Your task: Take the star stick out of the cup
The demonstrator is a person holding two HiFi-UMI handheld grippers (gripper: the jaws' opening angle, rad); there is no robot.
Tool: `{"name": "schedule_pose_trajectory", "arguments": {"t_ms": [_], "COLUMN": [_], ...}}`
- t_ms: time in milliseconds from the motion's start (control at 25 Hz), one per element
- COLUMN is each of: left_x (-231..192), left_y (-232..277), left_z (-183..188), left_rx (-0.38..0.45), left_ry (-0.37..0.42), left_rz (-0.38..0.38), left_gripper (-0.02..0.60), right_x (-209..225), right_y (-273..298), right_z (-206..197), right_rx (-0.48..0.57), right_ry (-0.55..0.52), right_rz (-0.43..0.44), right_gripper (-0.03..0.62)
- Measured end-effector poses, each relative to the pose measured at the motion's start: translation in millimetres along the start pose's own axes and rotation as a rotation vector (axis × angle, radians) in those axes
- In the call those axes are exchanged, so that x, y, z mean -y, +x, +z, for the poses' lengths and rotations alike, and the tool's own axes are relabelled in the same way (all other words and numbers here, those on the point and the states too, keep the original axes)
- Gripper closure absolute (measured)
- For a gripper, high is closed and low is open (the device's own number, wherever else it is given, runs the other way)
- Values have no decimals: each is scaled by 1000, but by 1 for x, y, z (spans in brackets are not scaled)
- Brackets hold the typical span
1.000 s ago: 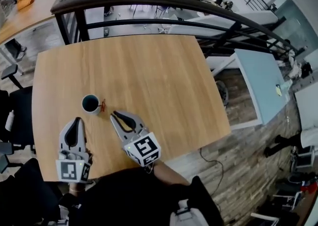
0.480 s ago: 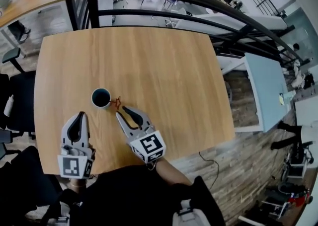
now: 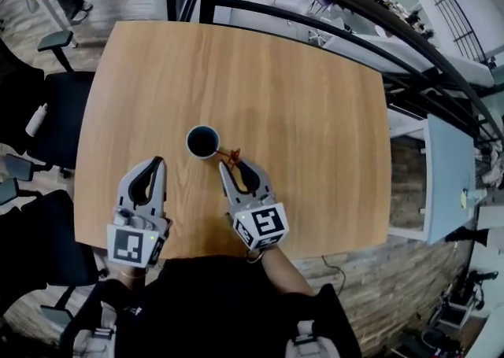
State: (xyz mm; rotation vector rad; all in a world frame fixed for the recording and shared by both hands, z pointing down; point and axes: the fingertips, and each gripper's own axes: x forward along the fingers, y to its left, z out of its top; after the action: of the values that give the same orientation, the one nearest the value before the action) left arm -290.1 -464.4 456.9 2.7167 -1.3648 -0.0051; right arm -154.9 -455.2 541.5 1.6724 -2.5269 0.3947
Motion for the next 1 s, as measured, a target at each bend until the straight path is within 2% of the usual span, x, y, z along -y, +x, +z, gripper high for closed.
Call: {"name": "schedule_pose_trajectory", "arguments": {"t_ms": [360, 440, 560, 1000], "left_x": [-7, -7, -7, -6], "left_y": [-6, -7, -7, -11], "left_z": [-1, 0, 1, 11], "left_rx": [-20, -27, -33, -13], "left_ry": [-5, 0, 7, 38], "left_rz": [63, 71, 75, 68], "left_gripper": [560, 560, 560, 560], "right_x": [-2, -3, -4, -9], "right_y": [18, 19, 20, 15], "right_z": [1, 3, 3, 37], "right_rx": [24, 26, 33, 101], "right_ry": [-1, 16, 9, -42], "right_rz": [48, 50, 63, 56], "right_gripper": [488, 517, 557, 563]}}
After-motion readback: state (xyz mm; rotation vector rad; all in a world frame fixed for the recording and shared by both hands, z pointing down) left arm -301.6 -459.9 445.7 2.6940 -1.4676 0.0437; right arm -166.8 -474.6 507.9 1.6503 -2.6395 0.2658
